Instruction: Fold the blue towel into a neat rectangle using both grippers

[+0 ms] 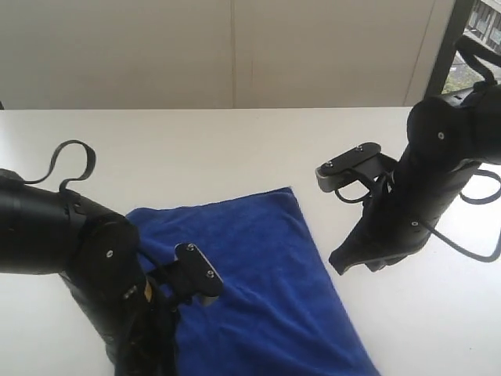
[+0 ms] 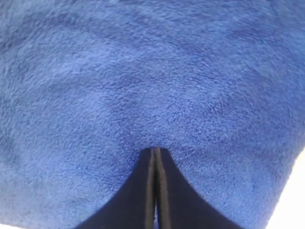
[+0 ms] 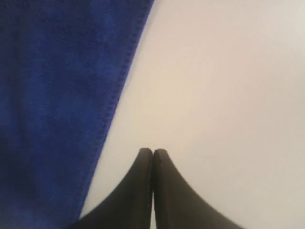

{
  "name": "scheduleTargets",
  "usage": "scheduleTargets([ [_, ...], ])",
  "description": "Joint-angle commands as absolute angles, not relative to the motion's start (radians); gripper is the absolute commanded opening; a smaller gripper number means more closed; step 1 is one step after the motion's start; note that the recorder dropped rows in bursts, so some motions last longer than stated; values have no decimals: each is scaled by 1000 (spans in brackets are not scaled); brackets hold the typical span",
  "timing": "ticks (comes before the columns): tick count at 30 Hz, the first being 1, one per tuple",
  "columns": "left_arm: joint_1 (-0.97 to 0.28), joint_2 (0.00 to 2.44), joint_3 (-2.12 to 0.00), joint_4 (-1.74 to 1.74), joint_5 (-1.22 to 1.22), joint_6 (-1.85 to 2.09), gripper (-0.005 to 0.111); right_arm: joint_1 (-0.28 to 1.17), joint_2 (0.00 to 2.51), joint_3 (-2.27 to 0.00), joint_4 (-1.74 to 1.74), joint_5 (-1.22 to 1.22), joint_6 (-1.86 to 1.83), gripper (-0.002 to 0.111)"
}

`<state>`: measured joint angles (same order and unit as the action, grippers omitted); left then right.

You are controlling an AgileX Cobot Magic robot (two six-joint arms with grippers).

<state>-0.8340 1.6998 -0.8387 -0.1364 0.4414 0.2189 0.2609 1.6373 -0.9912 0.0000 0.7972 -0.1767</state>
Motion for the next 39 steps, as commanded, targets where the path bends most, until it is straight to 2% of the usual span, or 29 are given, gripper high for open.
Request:
scheduleTargets([
  [1,-790,1687,-797,-78,552,206,0,261,1628,-987,27,780,-179,0],
  [7,-769,1655,-799,-7,590,163,0,261,1628,-987,58,763,-194,0],
  [15,-769,1467,-852,29,523,87,0,261,1628,-1052,214,759,-357,0],
  [19,-726,1427,-864,247,450,-87,0,261,1628,-1075,251,601,-364,0],
  [21,-638,1452,-874,388,386,-247,0,261,1630,-1085,292,498,-379,0],
  [22,-572,1484,-891,386,352,-253,0,261,1650,-1128,290,529,-401,0],
  [25,-502,1588,-962,367,331,-227,0,261,1751,-1272,278,651,-408,0],
  [29,-500,1730,-1048,363,249,-211,0,261,1943,-1469,278,738,-413,0],
  [39,-500,1886,-1128,377,195,-206,0,270,2123,-1559,289,768,-467,0],
])
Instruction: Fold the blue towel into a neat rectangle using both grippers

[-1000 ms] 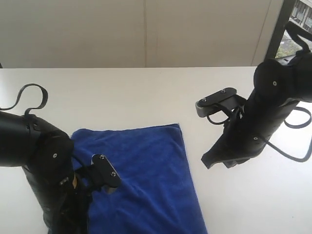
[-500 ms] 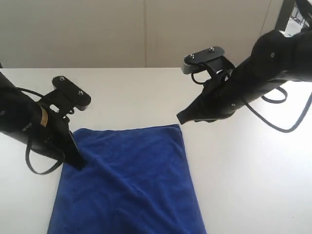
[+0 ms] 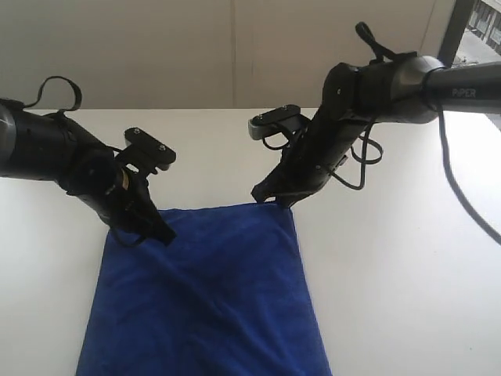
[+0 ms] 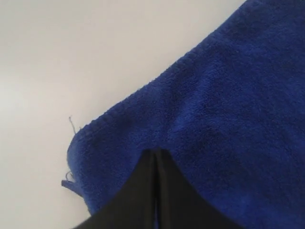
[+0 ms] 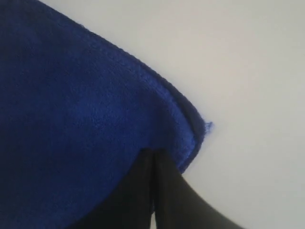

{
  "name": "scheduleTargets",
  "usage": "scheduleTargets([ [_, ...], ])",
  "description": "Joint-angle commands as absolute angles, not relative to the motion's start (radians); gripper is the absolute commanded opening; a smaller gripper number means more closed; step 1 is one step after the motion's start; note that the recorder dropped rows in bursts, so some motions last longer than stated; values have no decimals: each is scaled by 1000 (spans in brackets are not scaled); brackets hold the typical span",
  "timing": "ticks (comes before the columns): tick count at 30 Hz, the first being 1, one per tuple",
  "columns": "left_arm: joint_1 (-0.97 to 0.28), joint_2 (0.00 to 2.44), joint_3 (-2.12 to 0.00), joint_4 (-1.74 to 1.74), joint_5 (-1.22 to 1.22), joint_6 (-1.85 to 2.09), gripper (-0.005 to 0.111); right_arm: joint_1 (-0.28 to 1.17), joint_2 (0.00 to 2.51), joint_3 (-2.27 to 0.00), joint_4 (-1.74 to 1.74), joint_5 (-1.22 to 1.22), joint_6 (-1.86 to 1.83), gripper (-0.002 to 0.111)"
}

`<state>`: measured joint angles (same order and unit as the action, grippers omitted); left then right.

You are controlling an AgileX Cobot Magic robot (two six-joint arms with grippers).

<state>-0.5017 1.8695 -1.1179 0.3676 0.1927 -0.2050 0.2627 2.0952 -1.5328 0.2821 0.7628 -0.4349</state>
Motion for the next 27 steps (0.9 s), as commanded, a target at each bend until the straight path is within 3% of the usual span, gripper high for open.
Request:
scheduleTargets([
  [1,-500,1891,-1128,377,195,-206,0,270,2134,-1565,289,768,-467,0],
  [27,-442,1946,-1128,381,185,-206,0,268,2208,-1585,224,657,-462,0],
])
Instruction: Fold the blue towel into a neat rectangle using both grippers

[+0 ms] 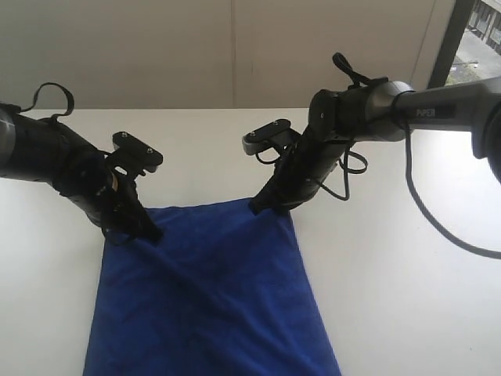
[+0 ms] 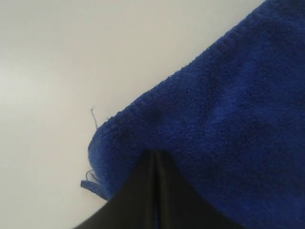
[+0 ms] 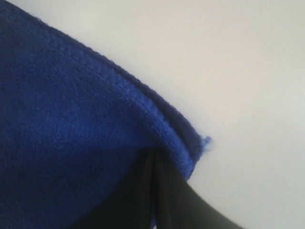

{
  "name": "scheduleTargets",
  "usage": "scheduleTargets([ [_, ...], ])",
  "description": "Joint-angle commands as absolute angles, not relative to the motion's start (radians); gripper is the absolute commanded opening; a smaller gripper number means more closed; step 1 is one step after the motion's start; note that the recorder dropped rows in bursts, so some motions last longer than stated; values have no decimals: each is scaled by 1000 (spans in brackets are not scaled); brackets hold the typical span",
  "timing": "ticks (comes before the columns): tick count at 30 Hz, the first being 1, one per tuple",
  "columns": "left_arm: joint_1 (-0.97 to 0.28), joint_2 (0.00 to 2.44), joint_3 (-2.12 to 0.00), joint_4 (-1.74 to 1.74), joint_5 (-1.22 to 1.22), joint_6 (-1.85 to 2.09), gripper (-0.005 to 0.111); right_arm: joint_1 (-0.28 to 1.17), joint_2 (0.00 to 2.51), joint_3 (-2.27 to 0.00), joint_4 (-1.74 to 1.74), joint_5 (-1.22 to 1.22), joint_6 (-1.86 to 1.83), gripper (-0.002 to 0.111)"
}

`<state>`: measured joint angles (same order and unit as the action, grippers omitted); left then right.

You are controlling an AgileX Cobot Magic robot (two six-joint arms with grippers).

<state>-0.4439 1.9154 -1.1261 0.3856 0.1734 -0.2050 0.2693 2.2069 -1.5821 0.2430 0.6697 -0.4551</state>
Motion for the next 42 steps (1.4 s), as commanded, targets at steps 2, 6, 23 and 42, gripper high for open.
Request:
scheduleTargets([
  [2,-442,1966,-1128,381,174,-206,0,268,2208,-1585,222,654,-462,0],
  [6,-442,1990,-1128,381,138,-206,0,268,2208,-1585,218,651,-462,0],
  [23,-423,2053,-1237,409,137,-202,0,268,2208,-1585,23,614,-309,0],
  [42,-421,2066,-1246,421,76,-205,0,220,2260,-1703,25,605,-275,0],
])
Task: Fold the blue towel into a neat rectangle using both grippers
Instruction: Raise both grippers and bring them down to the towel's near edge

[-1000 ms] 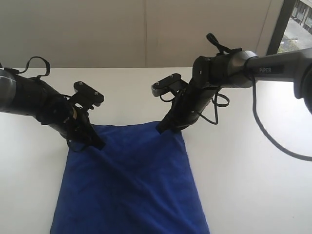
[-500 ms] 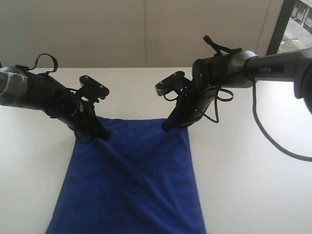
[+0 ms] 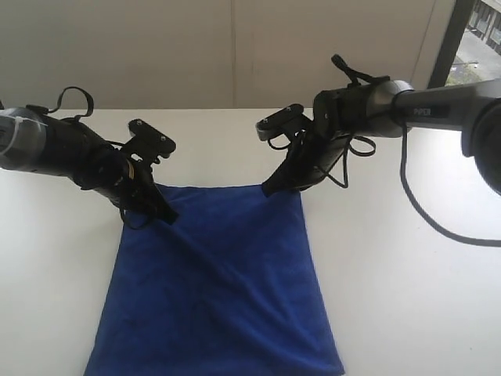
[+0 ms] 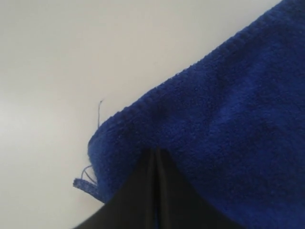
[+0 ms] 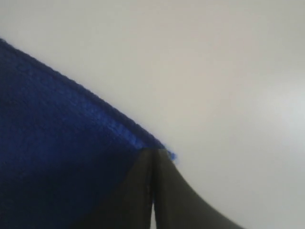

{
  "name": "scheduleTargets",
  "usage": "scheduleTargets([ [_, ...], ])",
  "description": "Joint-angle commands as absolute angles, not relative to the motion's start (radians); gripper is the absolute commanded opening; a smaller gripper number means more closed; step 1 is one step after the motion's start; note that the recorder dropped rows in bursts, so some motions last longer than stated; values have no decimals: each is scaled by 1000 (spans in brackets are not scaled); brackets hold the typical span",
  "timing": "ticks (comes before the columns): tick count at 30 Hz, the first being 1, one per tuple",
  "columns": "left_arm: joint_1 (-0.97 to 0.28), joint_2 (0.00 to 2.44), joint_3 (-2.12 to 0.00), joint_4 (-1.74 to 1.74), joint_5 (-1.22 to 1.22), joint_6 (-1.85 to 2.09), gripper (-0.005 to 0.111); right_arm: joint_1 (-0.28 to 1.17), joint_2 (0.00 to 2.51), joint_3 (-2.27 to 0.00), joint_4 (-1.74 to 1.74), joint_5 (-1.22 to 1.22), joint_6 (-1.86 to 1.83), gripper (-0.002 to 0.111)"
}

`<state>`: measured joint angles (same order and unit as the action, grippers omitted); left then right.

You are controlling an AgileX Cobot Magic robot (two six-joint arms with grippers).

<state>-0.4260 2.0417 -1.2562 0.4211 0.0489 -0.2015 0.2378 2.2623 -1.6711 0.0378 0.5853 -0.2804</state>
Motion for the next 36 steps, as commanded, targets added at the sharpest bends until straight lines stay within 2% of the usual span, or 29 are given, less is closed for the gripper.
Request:
scheduleTargets([
  [1,-421,2068,-1246,421,76,-205,0,219,2260,-1705,25,608,-275,0],
  [13,-421,1977,-1282,461,150,-202,2,218,2160,-1714,25,636,-278,0],
  [16,-421,1903,-1282,500,162,-202,16,218,2093,-1714,25,659,-303,0],
  [20,-421,1797,-1282,514,242,-147,40,220,2016,-1714,25,746,-410,0],
  [22,-425,1740,-1282,500,336,-103,44,220,1983,-1708,25,833,-490,0],
  [25,-443,1660,-1272,401,488,88,44,220,1940,-1691,27,991,-602,0],
  [30,-485,1537,-1232,-47,717,689,44,239,1827,-1597,151,1086,-714,0],
  [36,-518,1429,-1134,-187,937,773,33,368,1613,-1367,138,1036,-722,0],
])
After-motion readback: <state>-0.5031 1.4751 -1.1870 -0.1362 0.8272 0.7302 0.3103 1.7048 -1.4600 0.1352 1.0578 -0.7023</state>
